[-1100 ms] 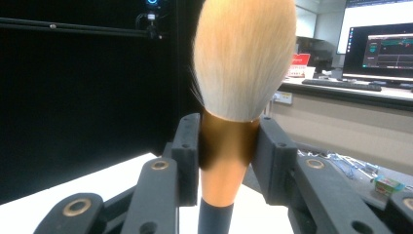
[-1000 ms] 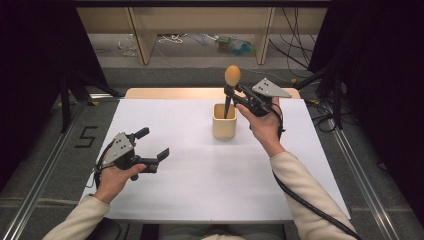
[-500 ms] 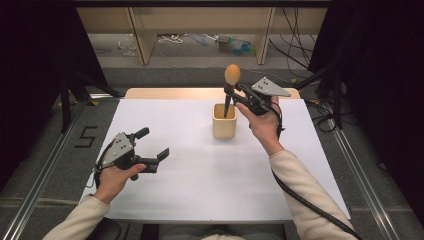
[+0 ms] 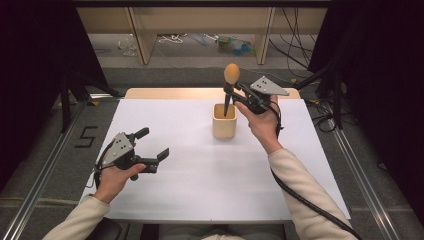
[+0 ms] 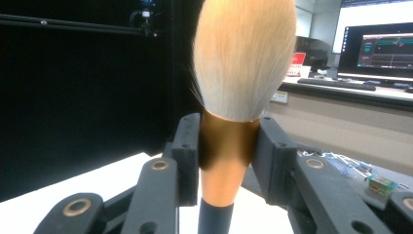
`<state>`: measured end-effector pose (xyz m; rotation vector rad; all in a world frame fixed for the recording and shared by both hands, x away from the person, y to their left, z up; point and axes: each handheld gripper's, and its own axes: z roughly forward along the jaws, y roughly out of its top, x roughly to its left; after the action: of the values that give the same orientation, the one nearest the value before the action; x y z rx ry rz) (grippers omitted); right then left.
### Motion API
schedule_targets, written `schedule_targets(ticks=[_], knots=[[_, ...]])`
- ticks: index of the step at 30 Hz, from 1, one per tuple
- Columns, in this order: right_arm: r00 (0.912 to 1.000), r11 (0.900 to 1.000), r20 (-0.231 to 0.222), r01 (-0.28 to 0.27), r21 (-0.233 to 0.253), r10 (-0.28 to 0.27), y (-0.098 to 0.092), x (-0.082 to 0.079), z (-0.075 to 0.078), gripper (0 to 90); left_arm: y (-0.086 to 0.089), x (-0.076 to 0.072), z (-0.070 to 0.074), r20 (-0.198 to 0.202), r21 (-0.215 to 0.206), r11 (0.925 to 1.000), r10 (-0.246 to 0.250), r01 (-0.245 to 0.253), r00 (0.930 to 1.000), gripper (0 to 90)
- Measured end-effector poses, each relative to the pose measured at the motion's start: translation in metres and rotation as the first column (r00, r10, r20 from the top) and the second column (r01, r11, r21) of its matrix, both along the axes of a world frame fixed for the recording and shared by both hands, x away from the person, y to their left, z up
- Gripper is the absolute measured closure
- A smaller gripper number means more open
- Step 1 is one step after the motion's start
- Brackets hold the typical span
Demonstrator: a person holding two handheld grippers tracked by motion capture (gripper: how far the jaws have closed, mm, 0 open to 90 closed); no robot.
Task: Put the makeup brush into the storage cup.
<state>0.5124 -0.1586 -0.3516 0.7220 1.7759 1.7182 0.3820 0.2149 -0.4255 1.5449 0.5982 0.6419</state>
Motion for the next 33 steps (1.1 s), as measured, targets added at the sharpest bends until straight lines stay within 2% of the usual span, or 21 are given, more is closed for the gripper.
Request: schedule_targets(ticks=[1, 11, 14, 33], knots=[[0.9999, 1.000, 0.017, 0.003, -0.005, -0.003, -0.0002, 0.0013, 0.0000, 66.5, -0.0001, 0.0001, -0.0001, 0.000, -0.003, 1.0000, -0.001, 0.001, 1.0000, 0.7], [1.0000, 1.000, -0.002, 0.003, -0.012, -0.003, 0.0005, 0.0027, -0.0011, 66.5, -0.0002, 0.0000, -0.0002, 0.001, 0.001, 1.0000, -0.004, 0.004, 1.0000, 0.8], [0.9999, 1.000, 0.010, 0.010, -0.011, -0.010, 0.0010, 0.0043, -0.0020, 66.5, -0.0002, -0.0001, -0.0002, 0.000, 0.001, 1.0000, -0.002, 0.002, 1.0000, 0.8], [0.9992, 0.999, 0.017, 0.036, -0.016, -0.036, 0.0020, 0.0079, -0.0046, 66.5, -0.0002, -0.0004, -0.0001, 0.000, 0.005, 1.0000, -0.002, 0.002, 1.0000, 0.8]])
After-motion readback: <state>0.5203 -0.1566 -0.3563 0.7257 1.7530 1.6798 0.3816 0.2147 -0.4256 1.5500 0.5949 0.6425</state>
